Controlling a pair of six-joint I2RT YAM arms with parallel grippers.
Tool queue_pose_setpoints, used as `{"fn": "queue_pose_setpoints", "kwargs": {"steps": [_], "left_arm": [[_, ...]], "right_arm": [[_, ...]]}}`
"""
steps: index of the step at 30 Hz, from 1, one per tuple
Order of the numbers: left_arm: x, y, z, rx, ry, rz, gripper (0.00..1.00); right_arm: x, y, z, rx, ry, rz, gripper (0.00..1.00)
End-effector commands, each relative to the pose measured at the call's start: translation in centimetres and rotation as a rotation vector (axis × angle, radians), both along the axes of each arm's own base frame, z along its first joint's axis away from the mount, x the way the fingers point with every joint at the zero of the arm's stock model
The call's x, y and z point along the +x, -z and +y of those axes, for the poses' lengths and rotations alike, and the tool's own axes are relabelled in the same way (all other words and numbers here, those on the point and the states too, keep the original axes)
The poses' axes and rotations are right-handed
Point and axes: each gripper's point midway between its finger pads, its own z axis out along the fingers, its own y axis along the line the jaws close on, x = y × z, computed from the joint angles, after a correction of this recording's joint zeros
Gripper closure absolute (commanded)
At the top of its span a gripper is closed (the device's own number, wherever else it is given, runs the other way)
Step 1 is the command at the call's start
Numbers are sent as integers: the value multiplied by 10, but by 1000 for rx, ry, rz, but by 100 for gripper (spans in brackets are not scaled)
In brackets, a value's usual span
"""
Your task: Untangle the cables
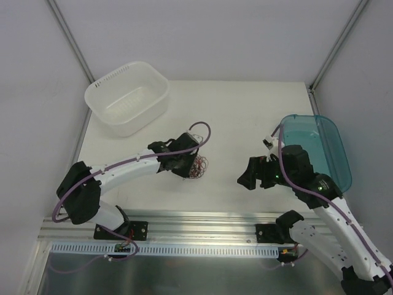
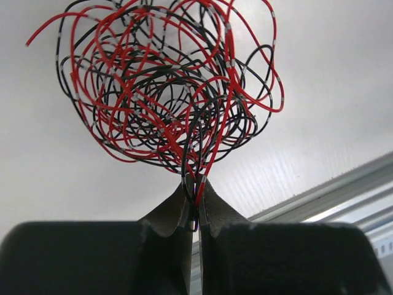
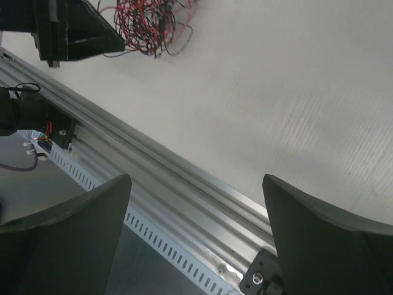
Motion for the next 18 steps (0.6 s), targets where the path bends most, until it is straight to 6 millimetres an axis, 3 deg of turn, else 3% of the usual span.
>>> {"fn": "queue_pose_setpoints", "kwargs": {"steps": [1,5,8,9,14,15,18], "left_arm": [[-13,-6,-37,36,257,-62,97],[-12,6,-43,73,270,-98,91],[-18,13,-39,57,214,-88,76],[-21,13,-38,44,205,-82,67],[-36,-1,-35,-98,94,-88,41],[-37,-14,-37,-154,78,-112,40],[-42,-22,-35,-252,2,-117,27]], "right_arm": [[30,-2,18,12,83,-91,7],[35,17,43,11,57,-96,10],[31,32,54,-30,15,-99,11],[33,33,54,-46,17,-121,11],[39,45,55,-24,59,-151,19],[40,46,54,-26,72,-155,21],[46,47,55,-33,83,-174,28]]}}
